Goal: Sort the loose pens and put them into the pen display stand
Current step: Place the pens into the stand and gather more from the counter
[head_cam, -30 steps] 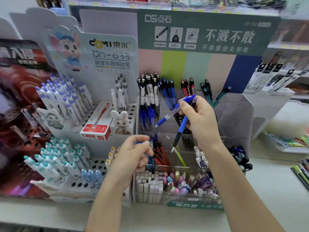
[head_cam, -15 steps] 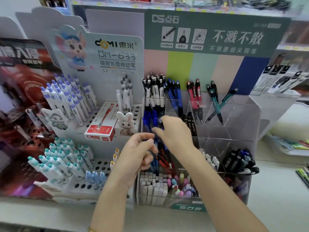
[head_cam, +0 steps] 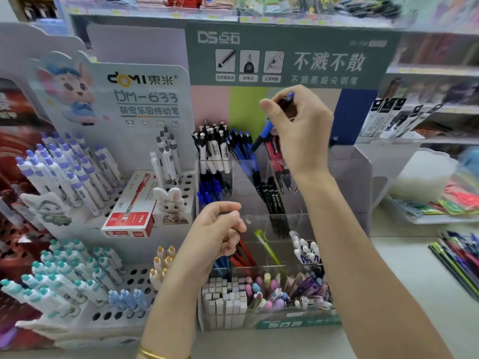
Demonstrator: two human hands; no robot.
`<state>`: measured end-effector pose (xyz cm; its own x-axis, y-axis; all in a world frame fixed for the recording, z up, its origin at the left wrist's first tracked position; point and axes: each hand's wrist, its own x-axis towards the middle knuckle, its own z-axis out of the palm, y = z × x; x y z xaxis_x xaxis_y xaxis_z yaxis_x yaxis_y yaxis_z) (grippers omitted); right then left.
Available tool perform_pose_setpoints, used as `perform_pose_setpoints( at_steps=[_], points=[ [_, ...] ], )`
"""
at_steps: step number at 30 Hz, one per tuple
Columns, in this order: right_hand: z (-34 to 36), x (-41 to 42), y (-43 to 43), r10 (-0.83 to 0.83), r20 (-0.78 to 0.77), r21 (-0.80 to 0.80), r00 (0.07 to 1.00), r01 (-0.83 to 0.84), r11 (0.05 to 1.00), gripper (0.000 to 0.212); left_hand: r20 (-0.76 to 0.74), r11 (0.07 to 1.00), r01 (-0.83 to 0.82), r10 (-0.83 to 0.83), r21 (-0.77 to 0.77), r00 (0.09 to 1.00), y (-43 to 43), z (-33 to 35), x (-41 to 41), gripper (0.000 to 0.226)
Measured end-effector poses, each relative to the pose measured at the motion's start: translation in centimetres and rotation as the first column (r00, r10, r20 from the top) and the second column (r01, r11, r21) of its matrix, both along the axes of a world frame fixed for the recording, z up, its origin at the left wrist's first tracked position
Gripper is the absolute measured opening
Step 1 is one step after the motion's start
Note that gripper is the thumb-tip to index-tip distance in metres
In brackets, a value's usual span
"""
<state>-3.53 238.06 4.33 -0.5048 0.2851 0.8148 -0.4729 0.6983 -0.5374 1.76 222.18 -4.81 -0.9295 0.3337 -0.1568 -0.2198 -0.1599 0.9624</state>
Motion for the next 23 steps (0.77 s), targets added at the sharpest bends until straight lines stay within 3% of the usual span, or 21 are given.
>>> perform_pose_setpoints(
  at_steps=[2, 5, 10, 17, 20, 23],
  points=[
    [-0.9, -1.5, -0.2, -0.029, 0.148, 0.135, 0.989, 0.009, 0.991, 0.028, -0.004, 1.000, 0.015, -0.015, -0.003, 1.000, 0.3, 0.2, -0.3, 0.019],
    [-2.5, -2.7, -0.7, -0.207, 0.339, 0.342, 0.918, 0.085, 0.936, 0.036, -0.015, 0.999, 0.030, -0.031, -0.015, 0.999, 0.6, 0.5, -0.7, 0.018],
    [-3.5, -1.7, -0.5, -0.068, 0.400, 0.124, 0.914, 0.019, 0.992, 0.030, -0.021, 0.999, 0.045, -0.045, -0.013, 0.999, 0.5, 0.8, -1.2, 0.018],
    [-3.2, -2.4, -1.3, -0.388, 0.481, 0.445, 0.786, 0.162, 0.881, 0.036, -0.016, 0.999, 0.047, -0.047, -0.005, 0.999, 0.8, 0.7, -1.1, 0.018],
    [-3.8, -0.9, -0.1, -0.281, 0.472, 0.308, 0.836, 0.142, 0.941, 0.039, -0.041, 0.999, 0.042, -0.042, 0.001, 0.998, 1.5, 0.8, -0.5, 0.018],
    [-4.2, 2.1, 1.8, -0.100, 0.330, 0.078, 0.939, 0.078, 0.994, 0.023, -0.072, 0.998, 0.054, -0.053, 0.012, 0.996, 2.6, 1.5, 0.4, 0.019]
  ],
)
